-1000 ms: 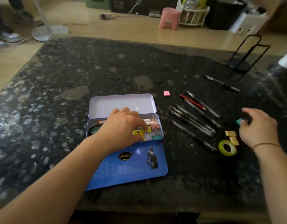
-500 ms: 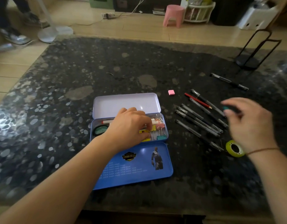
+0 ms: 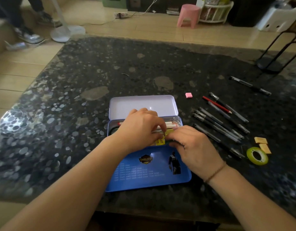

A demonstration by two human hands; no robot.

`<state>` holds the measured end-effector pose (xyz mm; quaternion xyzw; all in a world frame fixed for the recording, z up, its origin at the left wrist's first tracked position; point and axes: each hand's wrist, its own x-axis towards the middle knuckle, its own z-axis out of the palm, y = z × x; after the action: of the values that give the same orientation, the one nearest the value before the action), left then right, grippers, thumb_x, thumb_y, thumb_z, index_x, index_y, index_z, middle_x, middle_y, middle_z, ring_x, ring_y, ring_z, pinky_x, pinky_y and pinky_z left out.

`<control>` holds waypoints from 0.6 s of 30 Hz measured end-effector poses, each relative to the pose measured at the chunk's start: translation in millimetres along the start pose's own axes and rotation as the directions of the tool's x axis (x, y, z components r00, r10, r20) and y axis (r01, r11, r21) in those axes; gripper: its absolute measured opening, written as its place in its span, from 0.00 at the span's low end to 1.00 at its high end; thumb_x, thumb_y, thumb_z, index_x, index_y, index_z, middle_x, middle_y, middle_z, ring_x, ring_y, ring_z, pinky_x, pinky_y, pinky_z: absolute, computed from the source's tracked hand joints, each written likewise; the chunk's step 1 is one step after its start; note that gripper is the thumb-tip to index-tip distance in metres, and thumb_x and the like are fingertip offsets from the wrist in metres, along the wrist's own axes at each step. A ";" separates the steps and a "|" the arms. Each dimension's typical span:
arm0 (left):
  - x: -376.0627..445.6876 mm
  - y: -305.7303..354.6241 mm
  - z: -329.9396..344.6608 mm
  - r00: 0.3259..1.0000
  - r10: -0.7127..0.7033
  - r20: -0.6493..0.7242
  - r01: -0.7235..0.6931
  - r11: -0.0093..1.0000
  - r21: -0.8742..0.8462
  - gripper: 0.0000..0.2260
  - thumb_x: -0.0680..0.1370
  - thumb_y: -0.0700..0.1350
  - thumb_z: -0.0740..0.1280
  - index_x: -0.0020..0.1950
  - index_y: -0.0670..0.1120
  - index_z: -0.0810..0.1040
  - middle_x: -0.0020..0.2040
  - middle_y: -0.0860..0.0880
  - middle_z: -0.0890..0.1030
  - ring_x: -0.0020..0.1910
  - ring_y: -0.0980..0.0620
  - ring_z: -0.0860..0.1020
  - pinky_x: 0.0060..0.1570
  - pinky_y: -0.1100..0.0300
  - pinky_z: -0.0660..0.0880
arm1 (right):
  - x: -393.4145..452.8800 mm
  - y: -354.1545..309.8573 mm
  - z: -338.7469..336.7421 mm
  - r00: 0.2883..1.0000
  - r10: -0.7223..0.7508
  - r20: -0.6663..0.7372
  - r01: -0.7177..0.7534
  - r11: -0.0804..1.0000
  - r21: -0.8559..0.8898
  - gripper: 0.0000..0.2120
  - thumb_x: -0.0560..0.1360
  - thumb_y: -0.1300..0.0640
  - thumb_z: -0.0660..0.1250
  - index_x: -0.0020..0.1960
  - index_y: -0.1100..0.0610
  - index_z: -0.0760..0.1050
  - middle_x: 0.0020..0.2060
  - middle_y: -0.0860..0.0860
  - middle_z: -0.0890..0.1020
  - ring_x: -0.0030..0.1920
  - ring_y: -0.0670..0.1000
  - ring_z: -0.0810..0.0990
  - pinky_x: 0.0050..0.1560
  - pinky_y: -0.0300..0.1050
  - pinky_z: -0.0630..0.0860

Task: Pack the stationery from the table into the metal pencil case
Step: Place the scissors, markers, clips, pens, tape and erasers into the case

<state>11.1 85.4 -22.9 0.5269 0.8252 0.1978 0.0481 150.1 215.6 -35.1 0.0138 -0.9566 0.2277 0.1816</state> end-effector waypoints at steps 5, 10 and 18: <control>-0.2 1.7 -0.2 1.000 -0.009 0.025 0.008 0.999 0.034 0.05 0.72 0.51 0.71 0.47 0.58 0.82 0.41 0.57 0.76 0.45 0.52 0.72 0.46 0.56 0.66 | 2.6 4.8 0.8 0.995 0.005 0.095 -0.002 1.000 -0.028 0.09 0.70 0.63 0.66 0.46 0.57 0.83 0.40 0.53 0.83 0.43 0.52 0.80 0.46 0.46 0.80; -1.4 2.0 -1.1 0.999 -0.008 0.046 0.006 0.999 0.048 0.07 0.72 0.53 0.71 0.49 0.58 0.82 0.42 0.57 0.76 0.45 0.52 0.72 0.46 0.56 0.65 | 4.0 5.1 -1.1 0.995 0.001 0.103 -0.002 1.000 0.009 0.11 0.70 0.64 0.67 0.49 0.56 0.82 0.45 0.52 0.83 0.48 0.53 0.79 0.51 0.50 0.78; -13.5 -0.7 -7.9 0.994 -0.094 0.058 0.093 0.996 0.006 0.05 0.71 0.53 0.69 0.44 0.55 0.82 0.39 0.55 0.78 0.44 0.50 0.74 0.49 0.52 0.72 | 9.9 9.4 -10.7 0.995 0.044 0.091 -0.042 0.999 -0.020 0.15 0.73 0.59 0.63 0.56 0.49 0.81 0.51 0.47 0.80 0.49 0.49 0.73 0.47 0.48 0.74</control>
<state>14.2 70.9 -17.7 0.4933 0.8476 0.1784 0.0802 143.6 229.3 -26.7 0.0019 -0.9659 0.2222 0.1326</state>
